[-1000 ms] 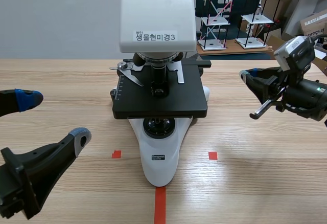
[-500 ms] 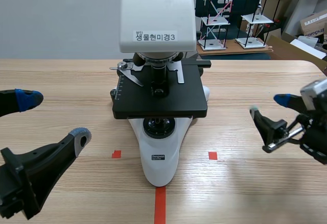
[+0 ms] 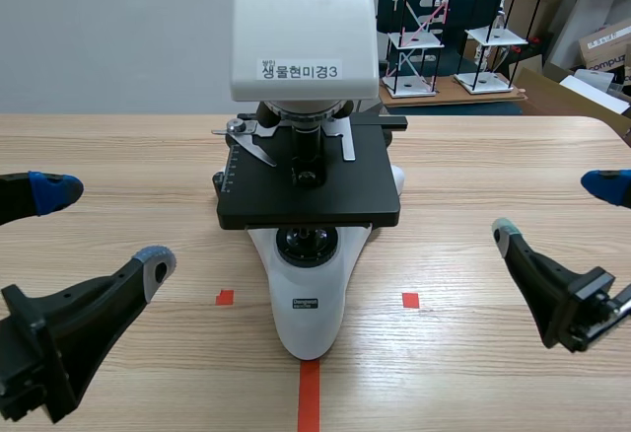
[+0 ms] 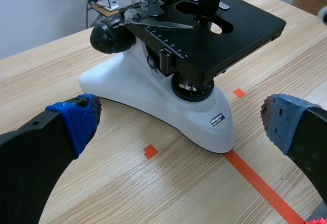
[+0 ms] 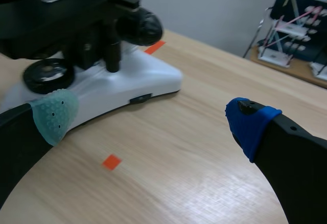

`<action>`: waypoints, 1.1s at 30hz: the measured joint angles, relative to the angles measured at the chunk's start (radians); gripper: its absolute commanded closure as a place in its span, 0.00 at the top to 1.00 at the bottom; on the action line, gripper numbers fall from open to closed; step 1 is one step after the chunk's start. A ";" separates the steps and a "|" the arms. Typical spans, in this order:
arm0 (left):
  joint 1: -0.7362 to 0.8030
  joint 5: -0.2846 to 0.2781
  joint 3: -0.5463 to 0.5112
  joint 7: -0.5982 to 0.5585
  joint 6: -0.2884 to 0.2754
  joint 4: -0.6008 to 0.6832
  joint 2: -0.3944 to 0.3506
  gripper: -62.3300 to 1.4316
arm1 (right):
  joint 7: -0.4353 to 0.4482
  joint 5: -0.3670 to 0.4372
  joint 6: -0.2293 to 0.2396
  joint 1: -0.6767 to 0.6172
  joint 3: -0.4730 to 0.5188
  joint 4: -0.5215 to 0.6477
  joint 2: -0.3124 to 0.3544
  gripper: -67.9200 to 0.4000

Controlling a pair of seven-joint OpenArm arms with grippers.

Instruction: Return to the home posture

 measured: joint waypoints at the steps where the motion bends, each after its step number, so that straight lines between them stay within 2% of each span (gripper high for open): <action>1: 0.000 0.000 0.000 0.000 0.000 0.000 0.000 1.00 | -0.036 0.019 0.011 -0.030 0.005 0.040 0.000 0.94; 4: 0.000 0.000 0.000 0.000 0.000 0.000 0.000 1.00 | -0.094 0.033 0.026 -0.106 0.005 0.129 0.000 0.94; 6: 0.000 0.000 0.000 0.000 0.000 0.000 0.000 1.00 | -0.117 0.032 0.053 -0.141 0.005 0.158 0.000 0.94; 7: 0.000 0.000 0.000 0.000 0.000 0.000 0.000 1.00 | -0.119 0.032 0.052 -0.156 0.005 0.169 0.000 0.94; 9: 0.000 0.000 0.000 0.000 0.000 0.000 0.000 1.00 | -0.097 0.033 0.048 -0.185 0.005 0.180 0.000 0.94; 13: 0.000 0.000 0.000 0.000 0.000 0.000 0.000 1.00 | 0.056 0.034 0.053 -0.229 0.005 0.180 0.000 0.94; 15: 0.000 0.000 0.000 0.000 0.000 0.000 0.000 1.00 | 0.097 0.033 0.053 -0.235 0.011 0.177 0.000 0.94; 18: 0.000 0.000 0.000 0.000 0.000 0.000 0.000 1.00 | 0.104 0.033 0.053 -0.235 0.041 0.174 0.000 0.95; 20: 0.000 0.000 0.000 0.000 0.000 0.000 0.000 1.00 | 0.104 0.033 0.051 -0.235 0.058 0.174 0.000 1.00; 23: 0.000 0.000 0.000 0.000 0.000 0.000 0.000 1.00 | 0.104 0.033 0.052 -0.235 0.063 0.174 0.000 1.00; 25: 0.000 0.000 0.000 0.000 0.000 0.000 0.000 1.00 | 0.104 0.033 0.069 -0.235 0.063 0.173 0.000 1.00; 29: 0.000 0.000 0.000 0.000 0.000 0.000 0.000 1.00 | 0.104 0.032 0.135 -0.235 0.063 0.173 0.000 1.00; 33: 0.000 0.000 0.000 0.000 0.000 0.000 0.000 1.00 | 0.104 0.029 0.134 -0.235 0.063 0.173 0.000 1.00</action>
